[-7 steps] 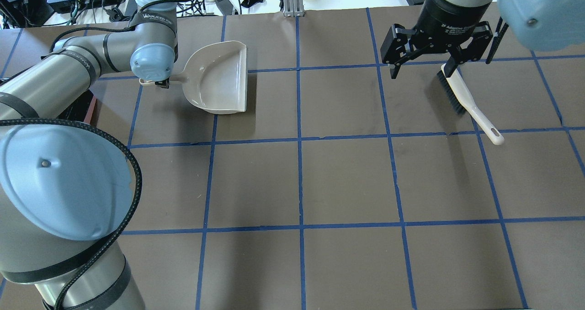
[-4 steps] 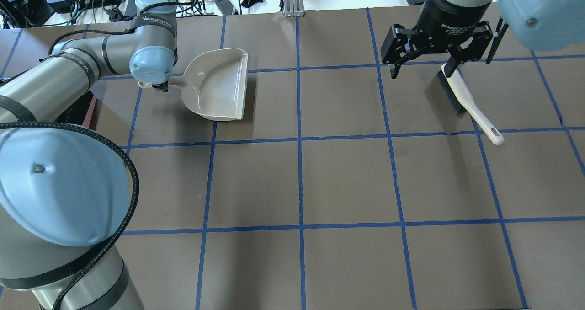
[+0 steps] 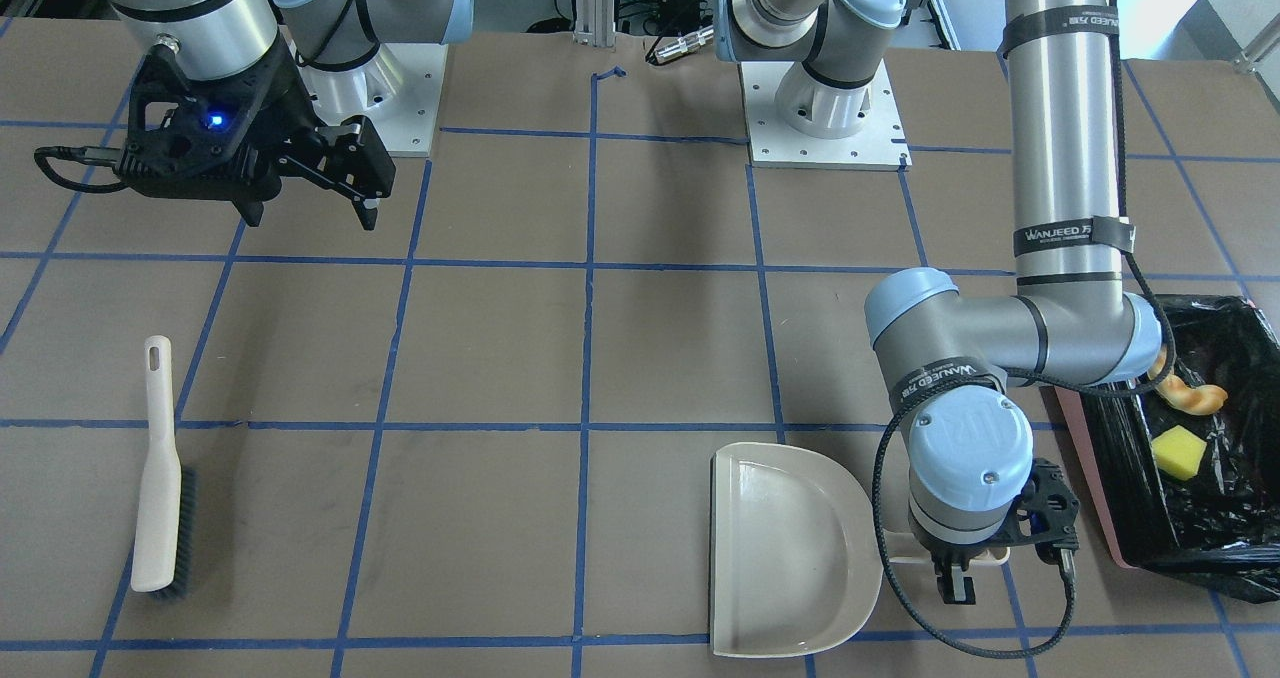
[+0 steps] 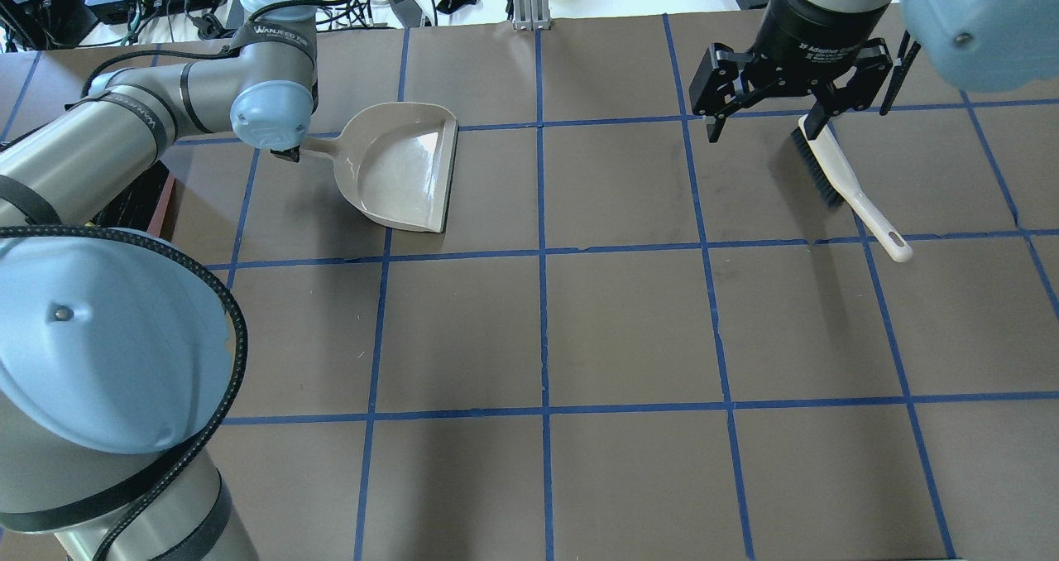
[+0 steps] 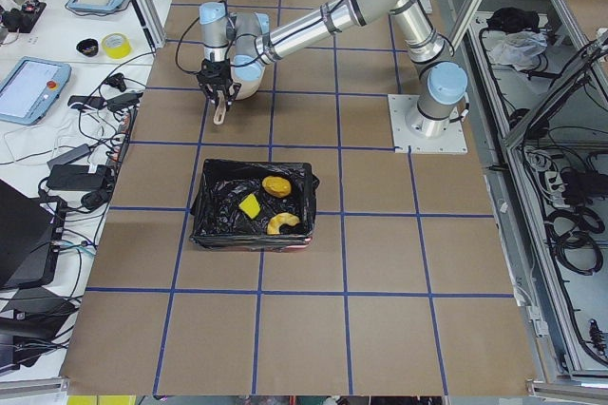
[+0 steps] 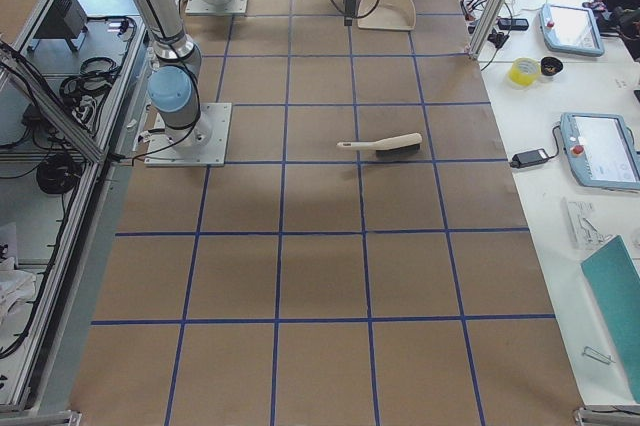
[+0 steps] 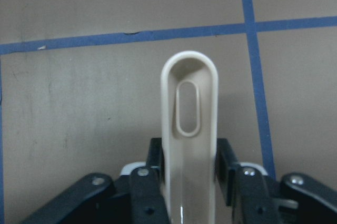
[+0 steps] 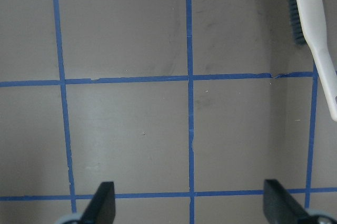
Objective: Sweep and dump trash into bin
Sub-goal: 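Release the dustpan handle and raise the left gripper away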
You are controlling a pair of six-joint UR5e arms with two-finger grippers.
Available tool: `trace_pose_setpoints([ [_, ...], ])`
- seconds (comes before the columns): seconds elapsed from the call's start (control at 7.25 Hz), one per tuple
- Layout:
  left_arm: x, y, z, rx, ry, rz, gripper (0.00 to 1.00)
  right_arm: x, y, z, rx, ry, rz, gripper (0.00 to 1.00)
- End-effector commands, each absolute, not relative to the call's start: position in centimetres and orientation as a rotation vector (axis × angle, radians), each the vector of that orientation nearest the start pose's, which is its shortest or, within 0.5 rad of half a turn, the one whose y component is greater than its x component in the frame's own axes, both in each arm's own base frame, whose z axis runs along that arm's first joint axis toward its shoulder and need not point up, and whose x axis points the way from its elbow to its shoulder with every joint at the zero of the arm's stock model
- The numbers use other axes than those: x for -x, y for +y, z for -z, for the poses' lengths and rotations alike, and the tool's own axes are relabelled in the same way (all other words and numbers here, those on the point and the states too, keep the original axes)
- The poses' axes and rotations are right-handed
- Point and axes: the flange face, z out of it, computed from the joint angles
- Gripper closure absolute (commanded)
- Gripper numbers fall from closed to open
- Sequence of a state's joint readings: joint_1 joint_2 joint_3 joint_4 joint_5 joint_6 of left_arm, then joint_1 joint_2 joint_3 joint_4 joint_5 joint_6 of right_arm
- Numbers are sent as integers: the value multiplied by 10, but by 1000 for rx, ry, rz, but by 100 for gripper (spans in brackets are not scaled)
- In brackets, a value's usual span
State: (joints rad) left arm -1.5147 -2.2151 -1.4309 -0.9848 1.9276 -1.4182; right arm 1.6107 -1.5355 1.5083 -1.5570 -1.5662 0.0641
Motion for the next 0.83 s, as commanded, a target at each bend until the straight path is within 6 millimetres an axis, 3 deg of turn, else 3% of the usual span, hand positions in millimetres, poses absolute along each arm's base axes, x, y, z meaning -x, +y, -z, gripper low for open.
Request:
trace_pose_setpoints([
  [0.0, 59, -711, -235, 1967, 2126, 434, 48, -154, -502, -500, -19, 3138, 21, 0],
  [0.28, 72, -697, -282, 1888, 2208, 440, 47, -154, -503, -500, 5, 3138, 24, 0],
  [0.41, 74, -684, -325, 1555, 2434, 427, 41, -154, -502, -500, 2, 3138, 21, 0],
  [0.55, 71, -674, -370, 1345, 2606, 456, 34, -154, -502, -500, 0, 3138, 21, 0],
  [0.69, 75, -654, -403, 1238, 2666, 473, 3, -154, -502, -500, 0, 3138, 21, 0],
])
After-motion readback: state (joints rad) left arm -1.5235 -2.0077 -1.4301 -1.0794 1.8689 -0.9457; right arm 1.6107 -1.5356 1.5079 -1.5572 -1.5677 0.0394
